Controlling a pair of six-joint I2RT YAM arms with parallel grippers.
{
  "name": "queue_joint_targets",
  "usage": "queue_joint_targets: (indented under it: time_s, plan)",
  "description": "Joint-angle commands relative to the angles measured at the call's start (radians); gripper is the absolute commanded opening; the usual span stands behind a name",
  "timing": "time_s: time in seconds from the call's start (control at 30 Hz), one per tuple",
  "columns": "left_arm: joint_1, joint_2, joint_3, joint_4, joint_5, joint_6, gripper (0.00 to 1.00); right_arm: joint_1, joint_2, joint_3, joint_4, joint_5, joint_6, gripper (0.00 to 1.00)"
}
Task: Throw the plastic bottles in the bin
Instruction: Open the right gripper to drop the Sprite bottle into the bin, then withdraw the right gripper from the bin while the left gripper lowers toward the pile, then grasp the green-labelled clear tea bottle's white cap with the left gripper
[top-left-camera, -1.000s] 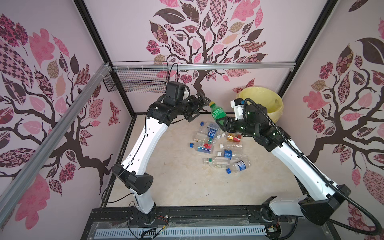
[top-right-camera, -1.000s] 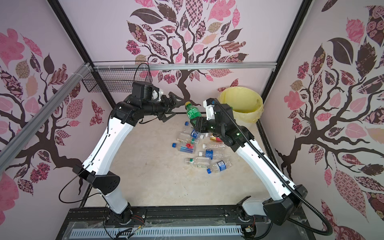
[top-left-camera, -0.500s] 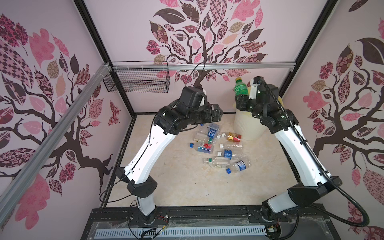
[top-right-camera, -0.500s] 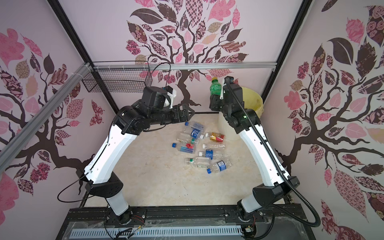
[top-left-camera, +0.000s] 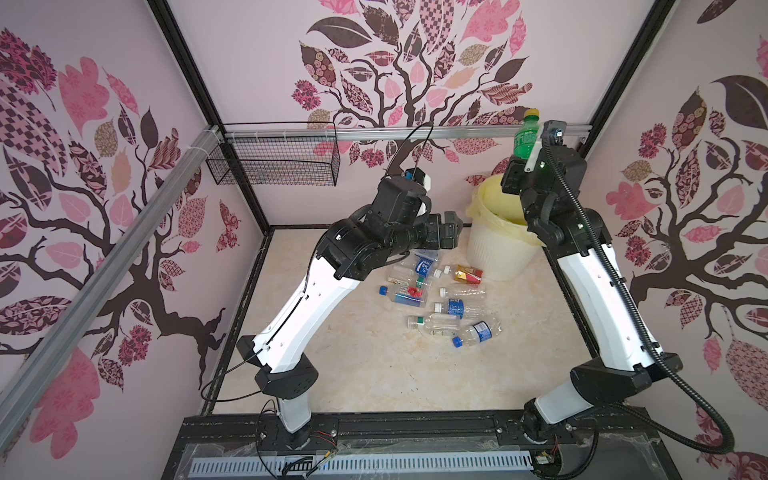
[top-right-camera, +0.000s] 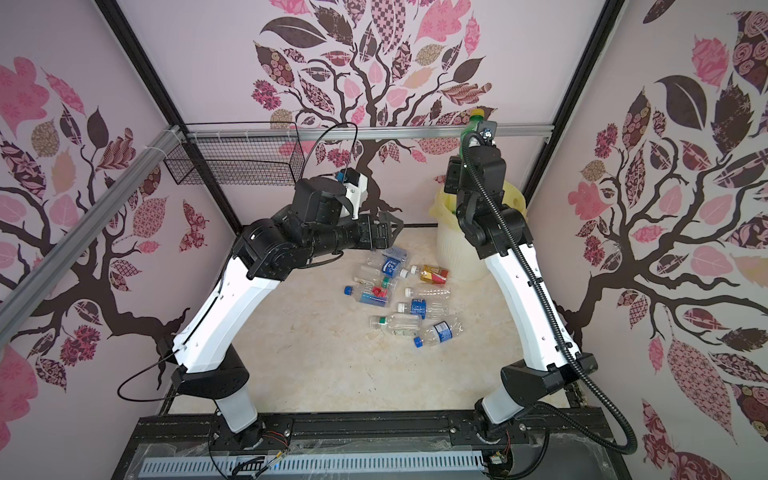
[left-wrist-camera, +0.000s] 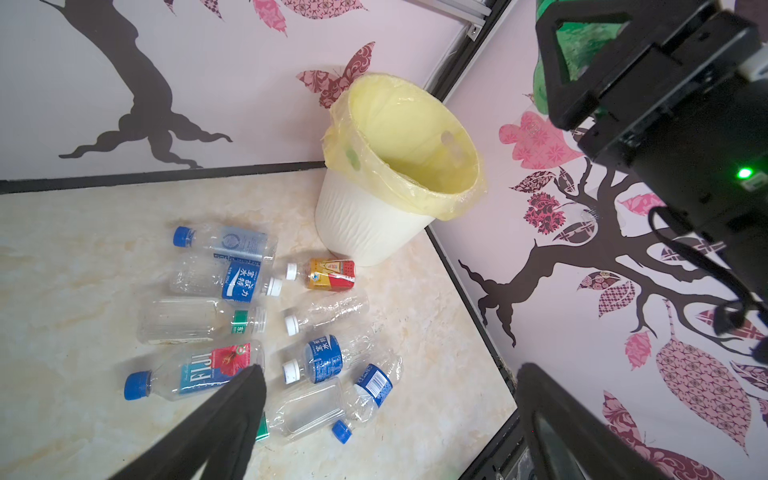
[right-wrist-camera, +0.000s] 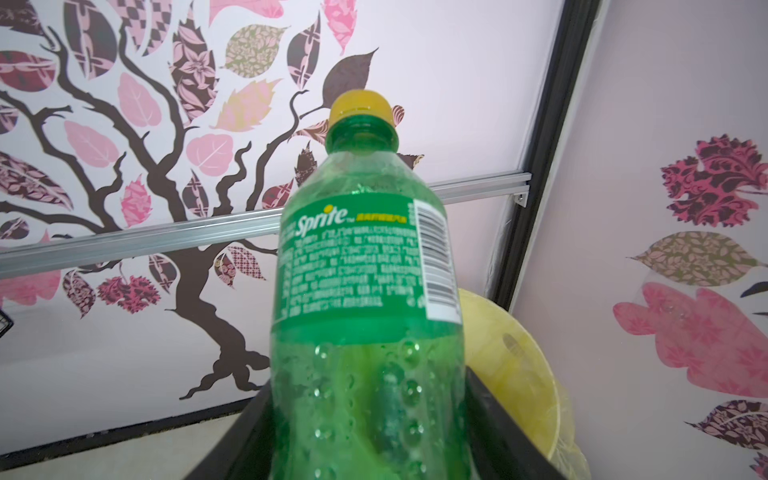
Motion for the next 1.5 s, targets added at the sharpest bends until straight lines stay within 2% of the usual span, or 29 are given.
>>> queue_joint_targets:
  time_s: [0.0,0.1,0.2,0.27,0.33,0.63,0.8,1.0,1.13,1.37,1.47]
  plan:
    - [0.028,-0.019,0.003,-0.015,0.004,-0.032,0.97,-0.130,0.102,0.022,-0.029,-0.060,0.119,0.52]
    - [0.076,-0.009,-0.004,-0.056,0.045,-0.069,0.97,-0.235,0.253,0.122,-0.159,-0.186,0.233,0.63]
    - [0.092,0.005,0.027,-0.104,0.041,-0.067,0.97,-0.259,0.393,0.318,-0.279,-0.276,0.230,0.84]
    - [0.092,0.004,0.022,-0.108,0.036,-0.069,0.97,-0.261,0.430,0.409,-0.321,-0.298,0.241,0.93]
    - [0.092,0.002,0.005,-0.108,0.034,-0.083,0.97,-0.258,0.407,0.399,-0.302,-0.316,0.265,0.98]
    - [0.070,0.022,-0.023,-0.098,-0.020,-0.121,0.97,-0.253,0.311,0.290,-0.289,-0.359,0.313,1.00]
    - [0.044,0.006,-0.106,-0.093,-0.063,-0.136,0.97,-0.212,0.253,0.235,-0.301,-0.363,0.337,0.99]
    - [0.038,-0.054,-0.287,-0.071,-0.101,-0.180,0.97,-0.088,0.141,0.103,-0.310,-0.329,0.339,1.00]
    - [0.047,-0.112,-0.435,-0.048,-0.127,-0.209,0.97,-0.037,-0.006,-0.145,-0.271,-0.340,0.355,1.00]
    - [0.113,-0.225,-0.760,0.065,-0.052,-0.394,0.97,-0.012,-0.265,-0.534,-0.239,-0.360,0.338,1.00]
    - [0.115,-0.262,-0.885,0.148,0.001,-0.523,0.97,0.005,-0.357,-0.665,-0.238,-0.360,0.315,1.00]
